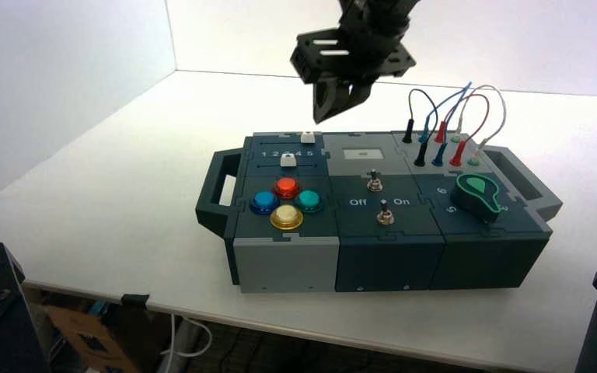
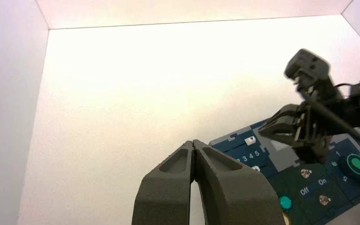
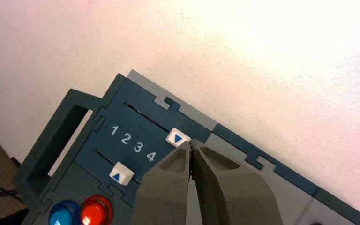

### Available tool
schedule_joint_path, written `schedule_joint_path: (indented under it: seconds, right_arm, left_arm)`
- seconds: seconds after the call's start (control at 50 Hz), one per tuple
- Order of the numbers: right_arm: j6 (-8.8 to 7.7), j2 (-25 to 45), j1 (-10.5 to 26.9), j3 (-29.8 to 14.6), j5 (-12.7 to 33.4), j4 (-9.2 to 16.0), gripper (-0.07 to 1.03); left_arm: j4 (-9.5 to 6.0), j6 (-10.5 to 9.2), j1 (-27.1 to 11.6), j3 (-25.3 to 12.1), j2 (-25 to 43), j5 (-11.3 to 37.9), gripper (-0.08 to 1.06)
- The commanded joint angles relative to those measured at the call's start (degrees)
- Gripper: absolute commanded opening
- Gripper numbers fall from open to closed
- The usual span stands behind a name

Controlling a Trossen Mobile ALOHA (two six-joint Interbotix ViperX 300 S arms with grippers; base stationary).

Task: Move the top slider to position 3.

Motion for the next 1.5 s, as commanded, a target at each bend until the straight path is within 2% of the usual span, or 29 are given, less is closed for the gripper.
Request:
schedule_joint_path:
  seconds: [0.02,0.66,1.5]
  right_arm:
    - [-0.09,0.3,0.4,-1.5,-0.3,0.3,-0.02]
    - [0.18,2.0,0.4,-1.5,-0.3,0.5,-0.02]
    - [-0.09,3.7,0.4,-4.0,0.4,0.4,-0.02]
  left_arm:
    - [0.09,0.26,0.1,-0.8,0.1,-0.8,-0.03]
    - [0.09,0.35,0.1,-0.9,0.6,-1.2,-0.03]
    - [0.18,0.35,0.1,-1.1,1.7,-1.2,-0.03]
